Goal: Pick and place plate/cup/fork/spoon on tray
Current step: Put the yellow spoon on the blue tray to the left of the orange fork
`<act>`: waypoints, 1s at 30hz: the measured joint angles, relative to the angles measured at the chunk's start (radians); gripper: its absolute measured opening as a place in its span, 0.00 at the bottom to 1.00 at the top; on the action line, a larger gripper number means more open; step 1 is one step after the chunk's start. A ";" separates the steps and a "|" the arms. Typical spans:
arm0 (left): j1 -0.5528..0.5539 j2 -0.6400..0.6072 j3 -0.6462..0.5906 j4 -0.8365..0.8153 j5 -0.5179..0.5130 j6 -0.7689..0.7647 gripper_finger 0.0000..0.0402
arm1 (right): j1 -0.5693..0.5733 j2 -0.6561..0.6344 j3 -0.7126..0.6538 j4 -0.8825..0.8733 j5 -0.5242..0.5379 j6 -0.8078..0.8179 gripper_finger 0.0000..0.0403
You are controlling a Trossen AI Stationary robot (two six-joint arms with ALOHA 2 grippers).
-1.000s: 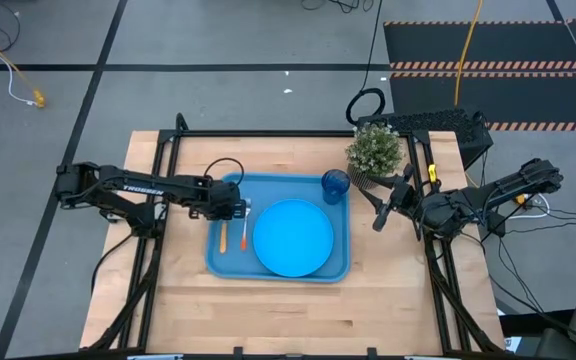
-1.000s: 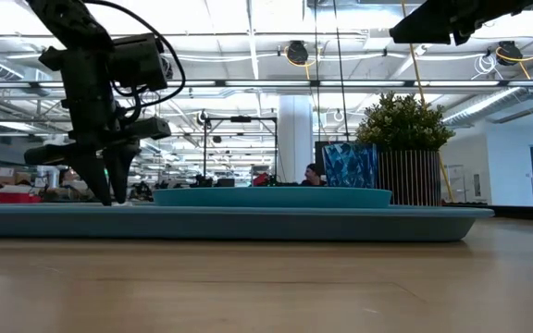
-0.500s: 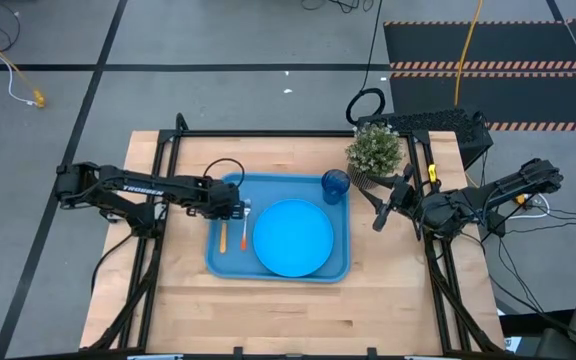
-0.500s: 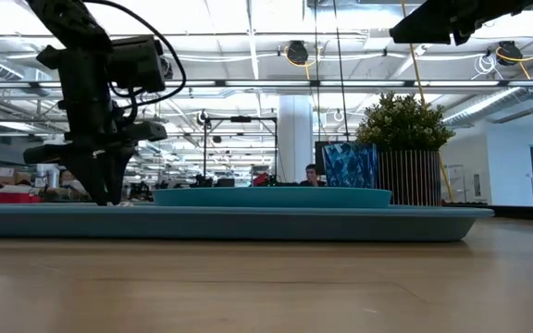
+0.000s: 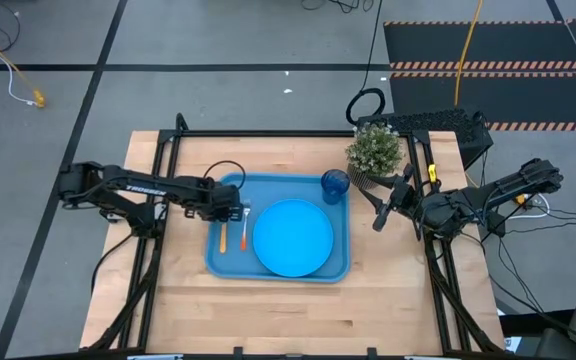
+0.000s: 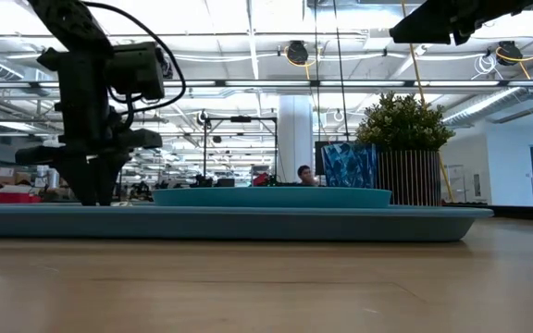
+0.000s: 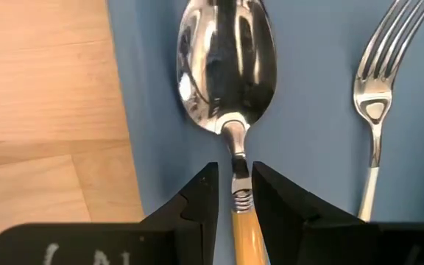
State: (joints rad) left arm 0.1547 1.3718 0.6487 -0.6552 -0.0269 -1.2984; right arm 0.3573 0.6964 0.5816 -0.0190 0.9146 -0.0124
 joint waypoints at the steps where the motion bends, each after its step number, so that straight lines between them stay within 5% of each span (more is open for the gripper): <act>1: 0.000 0.002 0.000 0.003 0.000 0.003 0.21 | 0.000 0.000 0.000 0.000 0.000 0.000 0.43; 30: 0.000 0.083 0.030 0.086 0.020 0.013 0.21 | -0.002 0.000 0.000 0.003 0.000 -0.004 0.43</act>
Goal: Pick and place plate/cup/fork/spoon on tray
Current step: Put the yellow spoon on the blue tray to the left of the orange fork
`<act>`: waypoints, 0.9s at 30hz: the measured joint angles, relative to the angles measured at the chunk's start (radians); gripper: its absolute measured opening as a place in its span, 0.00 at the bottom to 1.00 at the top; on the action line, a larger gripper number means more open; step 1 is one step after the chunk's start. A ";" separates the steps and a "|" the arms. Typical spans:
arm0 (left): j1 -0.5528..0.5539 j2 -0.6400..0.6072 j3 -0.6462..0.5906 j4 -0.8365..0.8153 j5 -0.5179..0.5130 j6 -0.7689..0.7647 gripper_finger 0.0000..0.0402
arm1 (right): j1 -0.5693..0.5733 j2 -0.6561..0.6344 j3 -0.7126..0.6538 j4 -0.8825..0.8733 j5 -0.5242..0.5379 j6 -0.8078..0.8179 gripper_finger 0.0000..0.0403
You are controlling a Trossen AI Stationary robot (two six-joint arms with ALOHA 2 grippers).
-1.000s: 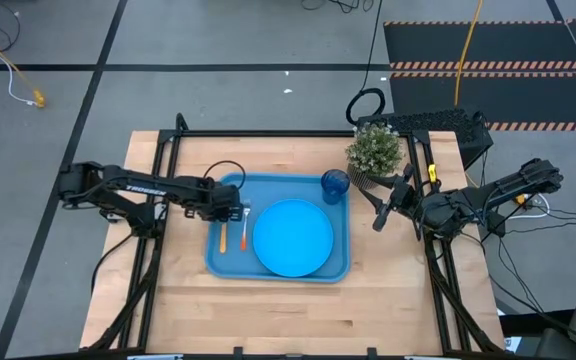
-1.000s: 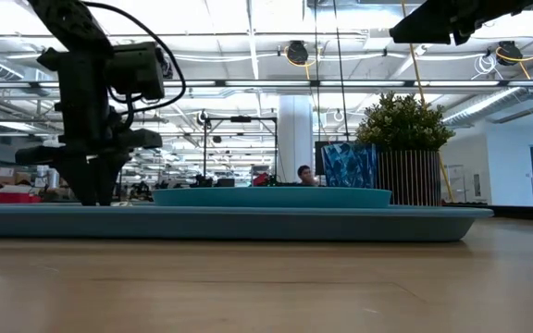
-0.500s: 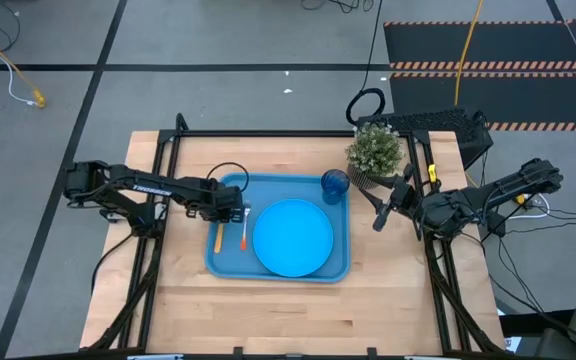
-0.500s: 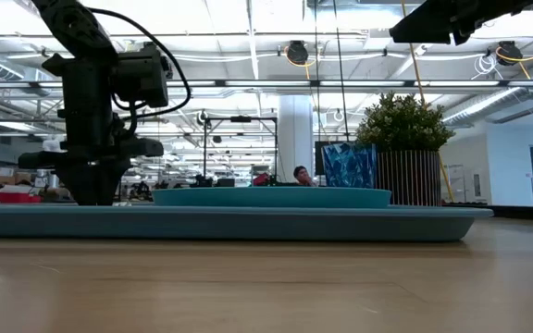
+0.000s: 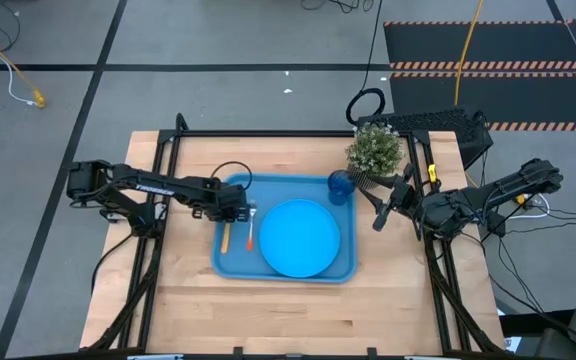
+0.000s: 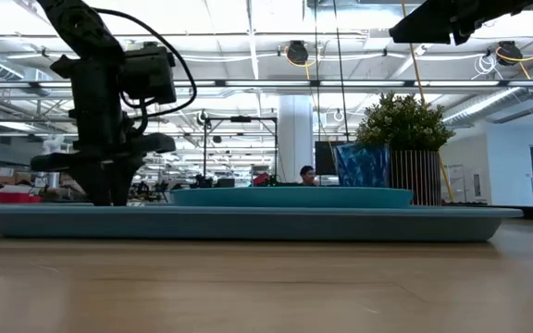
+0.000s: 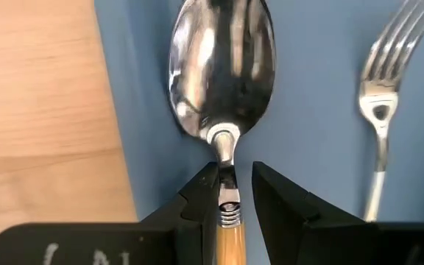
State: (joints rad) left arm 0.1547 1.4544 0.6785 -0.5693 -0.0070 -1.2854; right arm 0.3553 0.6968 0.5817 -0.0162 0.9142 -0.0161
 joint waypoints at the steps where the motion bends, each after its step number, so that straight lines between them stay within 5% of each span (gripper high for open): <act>1: 0.000 0.000 0.000 0.014 0.006 0.000 0.21 | 0.000 0.000 0.000 0.000 0.000 0.000 0.43; 27: -0.009 -0.001 0.001 0.060 0.017 -0.002 0.21 | 0.000 0.000 0.000 0.000 0.000 0.000 0.43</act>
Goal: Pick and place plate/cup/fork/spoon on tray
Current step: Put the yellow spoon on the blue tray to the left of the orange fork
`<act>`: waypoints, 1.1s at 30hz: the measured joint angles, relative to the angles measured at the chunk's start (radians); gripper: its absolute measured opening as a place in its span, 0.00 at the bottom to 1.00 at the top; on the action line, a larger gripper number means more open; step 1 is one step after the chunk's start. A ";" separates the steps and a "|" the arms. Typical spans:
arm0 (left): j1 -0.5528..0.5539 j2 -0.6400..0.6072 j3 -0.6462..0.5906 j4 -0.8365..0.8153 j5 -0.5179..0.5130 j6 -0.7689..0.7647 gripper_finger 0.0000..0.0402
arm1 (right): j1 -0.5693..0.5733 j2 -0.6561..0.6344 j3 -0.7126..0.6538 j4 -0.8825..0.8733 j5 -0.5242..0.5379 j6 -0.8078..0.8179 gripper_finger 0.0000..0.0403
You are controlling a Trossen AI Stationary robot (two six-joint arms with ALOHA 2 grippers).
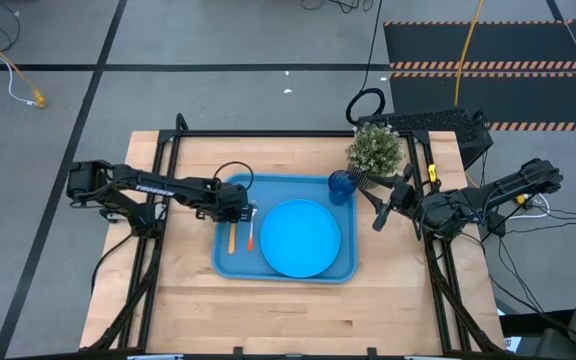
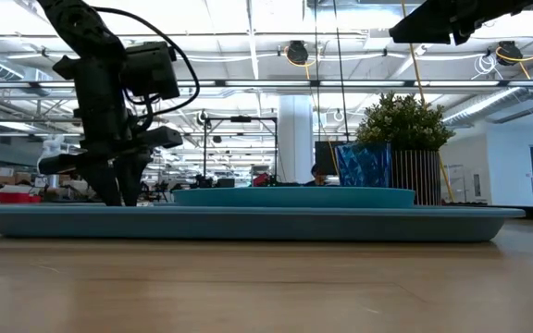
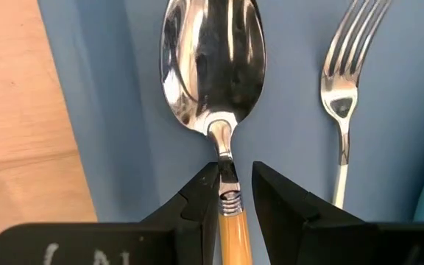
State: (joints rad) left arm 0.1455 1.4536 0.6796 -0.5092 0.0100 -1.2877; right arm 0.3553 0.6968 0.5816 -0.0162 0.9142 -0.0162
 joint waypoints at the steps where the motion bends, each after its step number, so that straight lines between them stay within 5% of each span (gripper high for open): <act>1: -0.004 0.000 0.000 0.002 0.000 0.000 0.21 | 0.000 0.000 0.000 0.000 0.000 0.000 0.43; 17: -0.010 -0.001 0.046 -0.001 0.035 0.054 0.21 | 0.000 0.000 0.000 0.000 0.000 0.000 0.43; 33: -0.038 -0.001 0.116 -0.127 -0.052 0.065 0.21 | 0.000 0.000 0.000 0.000 0.000 0.003 0.43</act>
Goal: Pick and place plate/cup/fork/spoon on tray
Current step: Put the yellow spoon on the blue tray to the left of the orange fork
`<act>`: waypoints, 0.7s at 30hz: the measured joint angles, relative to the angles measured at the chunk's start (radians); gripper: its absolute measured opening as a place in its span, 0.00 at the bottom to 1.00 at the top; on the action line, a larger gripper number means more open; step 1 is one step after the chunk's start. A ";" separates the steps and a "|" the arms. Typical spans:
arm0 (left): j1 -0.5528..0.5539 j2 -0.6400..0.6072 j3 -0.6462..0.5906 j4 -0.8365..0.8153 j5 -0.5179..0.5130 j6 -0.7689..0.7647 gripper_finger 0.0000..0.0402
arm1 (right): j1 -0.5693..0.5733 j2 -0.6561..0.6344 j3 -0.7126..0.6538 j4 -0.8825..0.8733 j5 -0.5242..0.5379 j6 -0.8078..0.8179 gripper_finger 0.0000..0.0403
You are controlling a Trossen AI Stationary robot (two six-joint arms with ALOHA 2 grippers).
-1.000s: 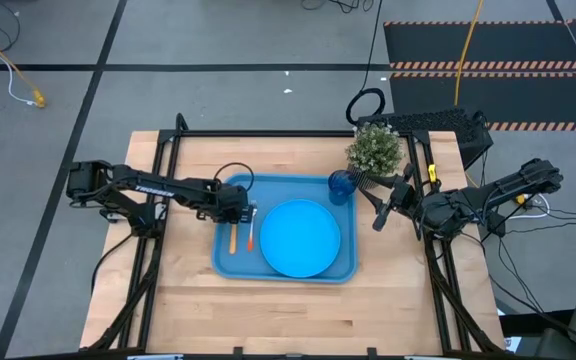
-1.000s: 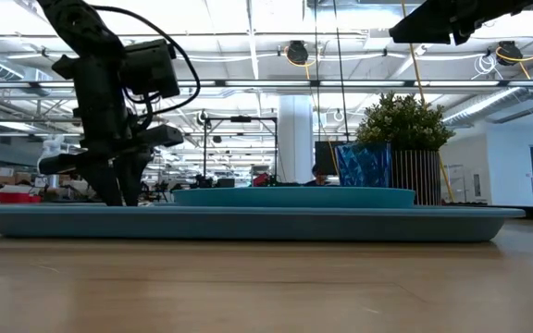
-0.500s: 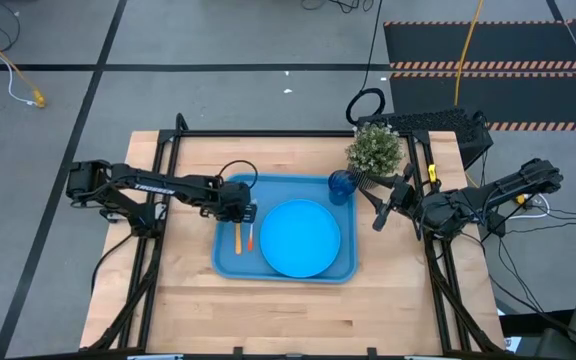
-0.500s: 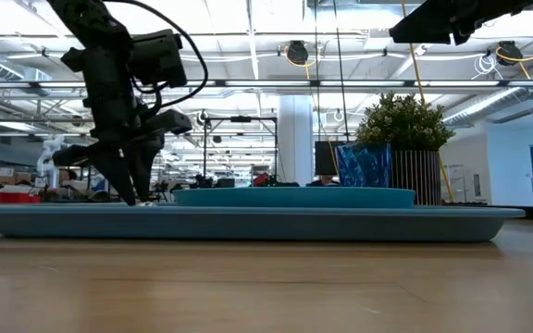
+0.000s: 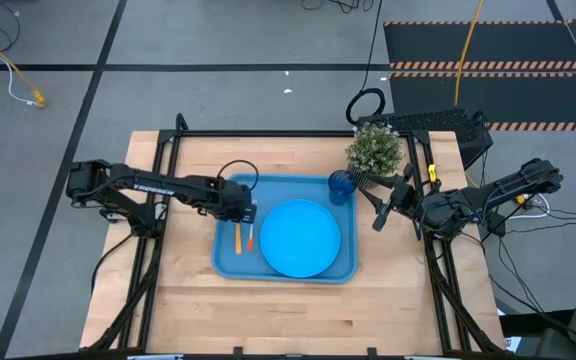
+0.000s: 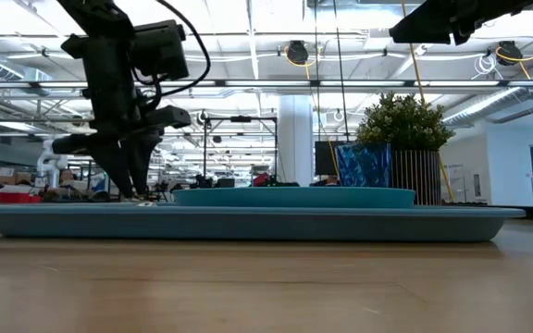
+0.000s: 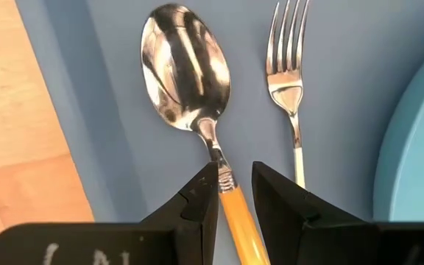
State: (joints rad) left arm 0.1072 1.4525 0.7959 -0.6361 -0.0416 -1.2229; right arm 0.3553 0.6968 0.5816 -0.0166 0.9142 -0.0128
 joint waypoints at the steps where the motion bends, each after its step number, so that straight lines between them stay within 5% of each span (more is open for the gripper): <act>1: -0.007 0.000 0.000 0.000 -0.008 -0.012 0.21 | 0.000 0.000 0.000 0.000 0.000 0.000 0.43; 21: -0.079 0.086 0.000 0.004 -0.095 -0.212 0.21 | 0.000 0.000 0.000 0.005 -0.002 0.008 0.43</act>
State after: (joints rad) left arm 0.0284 1.5388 0.7963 -0.6319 -0.1364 -1.4349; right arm 0.3550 0.6964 0.5816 -0.0116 0.9119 -0.0044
